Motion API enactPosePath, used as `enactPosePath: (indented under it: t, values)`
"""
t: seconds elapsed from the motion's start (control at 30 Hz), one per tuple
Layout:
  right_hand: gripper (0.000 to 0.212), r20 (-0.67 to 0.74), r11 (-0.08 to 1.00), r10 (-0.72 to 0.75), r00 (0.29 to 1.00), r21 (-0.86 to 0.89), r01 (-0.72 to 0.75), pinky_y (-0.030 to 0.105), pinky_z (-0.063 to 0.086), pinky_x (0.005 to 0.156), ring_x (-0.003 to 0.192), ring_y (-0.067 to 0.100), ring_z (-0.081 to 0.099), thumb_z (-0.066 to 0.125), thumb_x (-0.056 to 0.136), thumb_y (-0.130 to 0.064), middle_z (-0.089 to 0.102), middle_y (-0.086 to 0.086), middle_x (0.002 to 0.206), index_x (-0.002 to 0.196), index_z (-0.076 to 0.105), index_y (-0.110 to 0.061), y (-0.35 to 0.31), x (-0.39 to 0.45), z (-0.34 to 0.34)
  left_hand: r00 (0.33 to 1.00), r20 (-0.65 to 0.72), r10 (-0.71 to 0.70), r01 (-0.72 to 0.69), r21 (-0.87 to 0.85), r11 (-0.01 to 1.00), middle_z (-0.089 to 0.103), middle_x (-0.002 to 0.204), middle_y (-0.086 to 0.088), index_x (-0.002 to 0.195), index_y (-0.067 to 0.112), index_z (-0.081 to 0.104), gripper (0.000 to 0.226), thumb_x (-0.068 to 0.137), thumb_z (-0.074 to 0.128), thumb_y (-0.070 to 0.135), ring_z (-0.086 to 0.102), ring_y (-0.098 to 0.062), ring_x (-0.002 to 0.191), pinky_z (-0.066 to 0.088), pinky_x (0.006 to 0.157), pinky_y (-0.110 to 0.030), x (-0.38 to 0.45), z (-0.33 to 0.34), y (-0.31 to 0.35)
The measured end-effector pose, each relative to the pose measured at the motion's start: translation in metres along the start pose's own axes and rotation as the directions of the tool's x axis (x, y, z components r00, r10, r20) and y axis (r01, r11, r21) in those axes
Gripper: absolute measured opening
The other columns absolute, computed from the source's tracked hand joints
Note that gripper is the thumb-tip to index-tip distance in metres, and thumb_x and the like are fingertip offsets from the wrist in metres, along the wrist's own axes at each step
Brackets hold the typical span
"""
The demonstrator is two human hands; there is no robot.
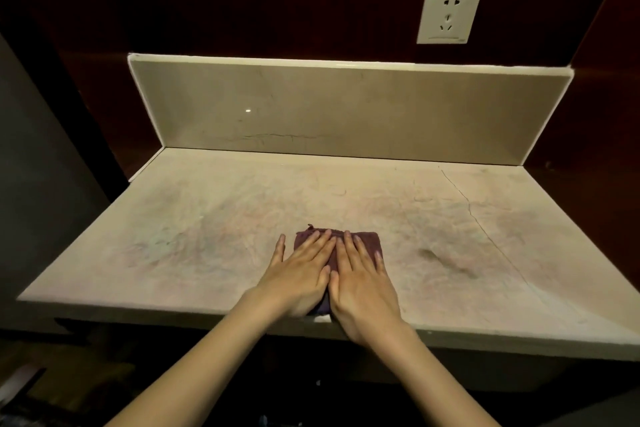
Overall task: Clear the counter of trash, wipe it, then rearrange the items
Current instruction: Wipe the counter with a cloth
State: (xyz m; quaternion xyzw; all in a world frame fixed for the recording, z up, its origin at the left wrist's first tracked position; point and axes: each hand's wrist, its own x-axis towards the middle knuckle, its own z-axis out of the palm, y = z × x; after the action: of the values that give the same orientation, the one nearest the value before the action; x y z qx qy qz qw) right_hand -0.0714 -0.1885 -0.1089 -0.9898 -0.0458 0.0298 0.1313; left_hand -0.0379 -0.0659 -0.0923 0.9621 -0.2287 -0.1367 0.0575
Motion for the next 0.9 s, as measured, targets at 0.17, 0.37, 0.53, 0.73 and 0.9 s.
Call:
enactPosePath:
  t: [0.17,0.37,0.53,0.73,0.9]
  values:
    - [0.057,0.014,1.000,0.010,1.000,-0.008,-0.010,0.035,-0.008,0.118,0.147,0.014,-0.013,0.010,0.101,-0.031,-0.011,0.002,0.161,0.152,-0.004,-0.010,0.003,0.062,-0.007,1.000,0.015,0.016,-0.017,0.030,0.999,-0.014,0.159,0.009,0.152,0.022,-0.007,0.052,0.104,0.011,0.030,-0.015,-0.004,0.145,-0.017,0.115,-0.047,0.056,-0.022,-0.028]
    - [0.056,0.016,1.000,0.017,1.000,-0.006,-0.017,0.038,-0.005,0.119,0.148,0.015,-0.011,0.017,0.103,-0.029,-0.008,0.003,0.161,0.152,-0.002,-0.010,0.004,0.143,-0.012,1.000,0.013,0.022,-0.022,0.017,1.000,-0.013,0.160,0.010,0.152,0.022,-0.006,0.052,0.104,0.012,0.031,-0.012,-0.004,0.146,-0.014,0.115,-0.047,0.124,-0.044,-0.069]
    - [0.056,0.015,0.999,0.028,0.999,-0.015,-0.028,0.040,-0.002,0.119,0.148,0.017,-0.007,0.018,0.103,-0.030,-0.004,0.004,0.162,0.153,0.002,-0.010,0.005,0.198,-0.013,0.999,0.026,0.024,-0.024,0.021,0.999,-0.012,0.160,0.010,0.153,0.022,-0.004,0.052,0.104,0.013,0.030,-0.011,-0.005,0.146,-0.011,0.115,-0.049,0.170,-0.061,-0.096]
    - [0.056,-0.009,0.999,0.054,0.999,-0.004,-0.054,0.041,0.001,0.119,0.149,0.018,-0.003,0.019,0.103,-0.031,0.001,0.005,0.162,0.153,0.006,-0.010,0.004,0.237,-0.016,0.998,0.020,0.054,-0.054,0.004,0.999,-0.011,0.160,0.011,0.153,0.023,-0.004,0.051,0.104,0.011,0.030,-0.010,-0.004,0.146,-0.011,0.116,-0.050,0.200,-0.072,-0.118]
    - [0.055,-0.045,0.998,0.068,0.997,0.004,-0.068,0.042,0.003,0.119,0.148,0.019,0.001,0.023,0.103,-0.032,0.006,0.005,0.161,0.152,0.011,-0.011,0.004,0.240,-0.013,0.995,-0.027,0.097,-0.097,-0.018,0.995,-0.008,0.160,0.011,0.153,0.023,-0.002,0.051,0.104,0.012,0.031,-0.008,-0.004,0.146,-0.010,0.116,-0.050,0.199,-0.067,-0.123]
